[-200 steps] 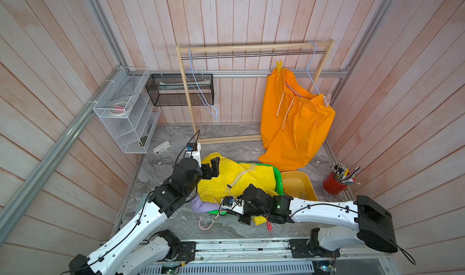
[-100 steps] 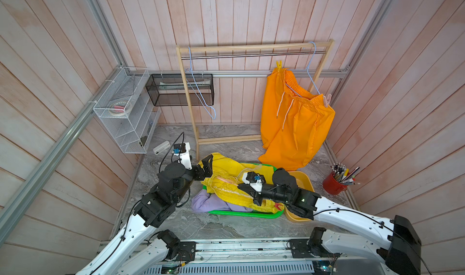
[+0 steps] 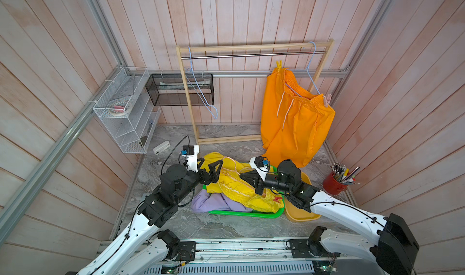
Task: Remove the clothespins securing shorts to the hanger
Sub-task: Pick up the hanger from the basket.
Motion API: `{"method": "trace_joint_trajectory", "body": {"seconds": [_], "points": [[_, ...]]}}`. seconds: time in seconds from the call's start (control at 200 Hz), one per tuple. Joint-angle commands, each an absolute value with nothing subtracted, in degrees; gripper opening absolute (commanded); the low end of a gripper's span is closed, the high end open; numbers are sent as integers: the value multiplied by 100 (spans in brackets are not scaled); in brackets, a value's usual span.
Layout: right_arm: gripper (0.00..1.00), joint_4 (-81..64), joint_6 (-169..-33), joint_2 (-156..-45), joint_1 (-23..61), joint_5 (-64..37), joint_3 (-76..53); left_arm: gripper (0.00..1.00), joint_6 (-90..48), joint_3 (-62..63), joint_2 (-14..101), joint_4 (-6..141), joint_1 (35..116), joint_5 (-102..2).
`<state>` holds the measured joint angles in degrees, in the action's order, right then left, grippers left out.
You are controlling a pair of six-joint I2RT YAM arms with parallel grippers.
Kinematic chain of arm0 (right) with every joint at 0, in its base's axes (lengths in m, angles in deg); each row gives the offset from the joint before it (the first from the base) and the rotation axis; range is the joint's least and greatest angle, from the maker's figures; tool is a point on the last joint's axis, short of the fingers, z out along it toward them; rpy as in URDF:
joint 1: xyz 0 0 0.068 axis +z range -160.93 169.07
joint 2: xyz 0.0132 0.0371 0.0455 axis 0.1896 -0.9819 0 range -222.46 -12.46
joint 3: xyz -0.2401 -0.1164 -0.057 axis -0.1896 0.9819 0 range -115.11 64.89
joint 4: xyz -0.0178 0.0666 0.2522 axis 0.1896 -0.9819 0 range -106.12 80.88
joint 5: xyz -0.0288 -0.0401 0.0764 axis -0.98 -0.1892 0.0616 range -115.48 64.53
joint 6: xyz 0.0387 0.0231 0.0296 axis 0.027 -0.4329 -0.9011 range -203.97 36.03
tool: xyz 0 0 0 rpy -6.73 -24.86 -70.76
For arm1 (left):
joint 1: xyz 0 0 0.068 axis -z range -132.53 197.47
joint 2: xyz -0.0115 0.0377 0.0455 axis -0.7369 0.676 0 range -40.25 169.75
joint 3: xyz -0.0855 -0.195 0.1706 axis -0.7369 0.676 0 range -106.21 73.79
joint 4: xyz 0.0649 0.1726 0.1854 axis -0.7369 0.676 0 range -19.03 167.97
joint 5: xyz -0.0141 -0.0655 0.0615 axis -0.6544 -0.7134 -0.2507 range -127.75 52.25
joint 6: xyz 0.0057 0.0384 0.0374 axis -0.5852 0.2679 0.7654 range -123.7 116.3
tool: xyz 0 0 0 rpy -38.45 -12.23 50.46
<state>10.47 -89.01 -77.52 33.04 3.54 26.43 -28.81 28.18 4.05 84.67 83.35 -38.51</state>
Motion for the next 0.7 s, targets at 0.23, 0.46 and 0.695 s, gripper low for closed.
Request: {"method": "trace_joint_trajectory", "body": {"seconds": [0.23, 0.46, 0.695], "points": [[0, 2465, -10175, -7834, 2693, 1476, 2305, 100, -2497, 3155, 620, 7951, 8323, -4751], [0, 2582, -10484, -7932, 2671, 1859, 2192, 100, -1910, 3128, 968, 7917, 8480, -4423], [0, 2655, -10792, -8025, 2651, 1934, 2173, 100, -1676, 2958, 1249, 7712, 8913, -3665]]}}
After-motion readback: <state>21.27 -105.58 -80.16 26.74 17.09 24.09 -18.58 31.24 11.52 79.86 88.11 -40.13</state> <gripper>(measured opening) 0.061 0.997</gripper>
